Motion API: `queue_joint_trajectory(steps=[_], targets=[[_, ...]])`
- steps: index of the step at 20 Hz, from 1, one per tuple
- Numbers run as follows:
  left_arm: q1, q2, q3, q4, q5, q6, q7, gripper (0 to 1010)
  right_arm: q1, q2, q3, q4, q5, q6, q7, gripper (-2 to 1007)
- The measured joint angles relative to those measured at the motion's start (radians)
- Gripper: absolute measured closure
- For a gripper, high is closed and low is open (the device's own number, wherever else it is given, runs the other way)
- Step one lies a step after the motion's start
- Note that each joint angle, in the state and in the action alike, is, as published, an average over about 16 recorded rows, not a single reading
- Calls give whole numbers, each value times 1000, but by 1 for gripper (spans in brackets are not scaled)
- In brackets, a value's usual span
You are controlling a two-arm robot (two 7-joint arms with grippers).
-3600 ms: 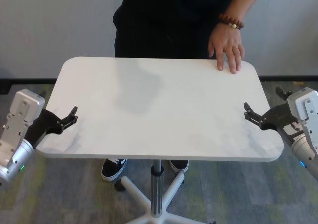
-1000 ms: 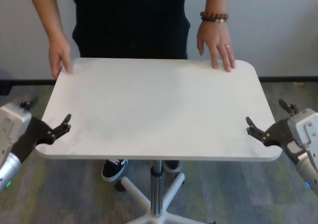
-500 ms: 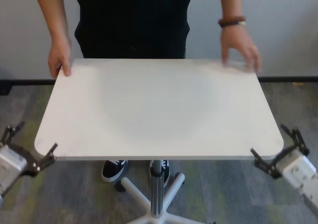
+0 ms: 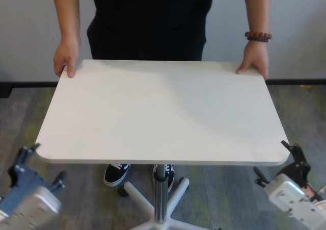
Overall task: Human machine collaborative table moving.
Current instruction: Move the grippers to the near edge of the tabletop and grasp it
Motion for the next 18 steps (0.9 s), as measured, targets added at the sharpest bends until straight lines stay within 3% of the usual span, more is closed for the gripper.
queue_joint_trajectory(steps=[9, 13, 18], targets=[[-34, -50, 95, 34, 253, 103, 40, 7, 13, -43, -38, 19, -87, 59, 3, 0], [-51, -77, 128, 53, 327, 133, 41, 7, 8, -51, -38, 20, -105, 73, 6, 0], [-77, -115, 160, 81, 394, 157, 34, 7, -3, -54, -28, 22, -115, 81, 11, 0]])
